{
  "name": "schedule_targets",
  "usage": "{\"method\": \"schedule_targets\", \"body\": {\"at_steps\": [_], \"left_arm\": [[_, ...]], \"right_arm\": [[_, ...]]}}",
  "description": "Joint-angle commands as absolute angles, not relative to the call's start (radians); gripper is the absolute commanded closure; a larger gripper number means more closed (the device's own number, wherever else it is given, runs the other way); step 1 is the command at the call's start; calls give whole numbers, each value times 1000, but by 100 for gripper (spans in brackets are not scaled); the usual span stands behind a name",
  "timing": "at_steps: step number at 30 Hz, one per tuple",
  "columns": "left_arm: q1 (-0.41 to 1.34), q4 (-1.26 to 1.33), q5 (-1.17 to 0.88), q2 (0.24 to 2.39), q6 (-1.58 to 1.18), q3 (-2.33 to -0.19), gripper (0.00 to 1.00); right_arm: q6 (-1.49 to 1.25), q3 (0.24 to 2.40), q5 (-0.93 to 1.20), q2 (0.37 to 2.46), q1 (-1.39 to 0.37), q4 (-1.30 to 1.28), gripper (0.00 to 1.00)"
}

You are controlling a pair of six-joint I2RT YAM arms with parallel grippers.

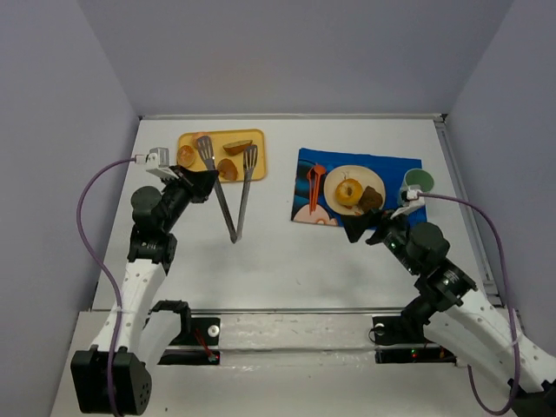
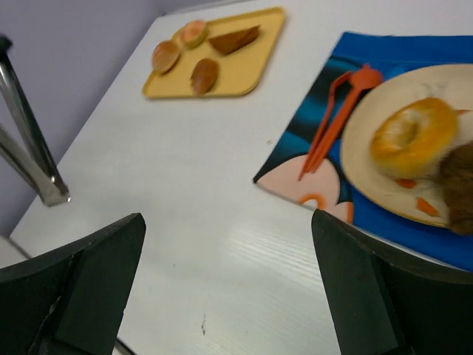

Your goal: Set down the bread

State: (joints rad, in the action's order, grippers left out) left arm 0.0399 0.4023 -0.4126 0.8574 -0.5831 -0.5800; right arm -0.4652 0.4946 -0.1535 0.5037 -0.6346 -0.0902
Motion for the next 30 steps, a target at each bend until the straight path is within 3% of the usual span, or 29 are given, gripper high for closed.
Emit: {"method": "schedule_targets", "body": {"at_steps": [1, 7, 9, 20, 30], "left_arm": [[78, 719, -610, 773, -626, -546, 95], [103, 974, -715, 749, -768, -526, 94], [120, 1024, -735, 765, -807, -525, 94], [172, 1187, -778, 749, -902, -509, 94], [187, 1178, -732, 709, -888, -491, 94]], "right_arm": [[-327, 535, 303, 662, -632, 164, 0], [-295, 535, 734, 857, -641, 542, 0], [-264, 548, 778, 923, -678, 645, 0], [-146, 676, 816, 1199, -839, 911, 0], [-271, 833, 811, 1434, -888, 1059, 0]]}}
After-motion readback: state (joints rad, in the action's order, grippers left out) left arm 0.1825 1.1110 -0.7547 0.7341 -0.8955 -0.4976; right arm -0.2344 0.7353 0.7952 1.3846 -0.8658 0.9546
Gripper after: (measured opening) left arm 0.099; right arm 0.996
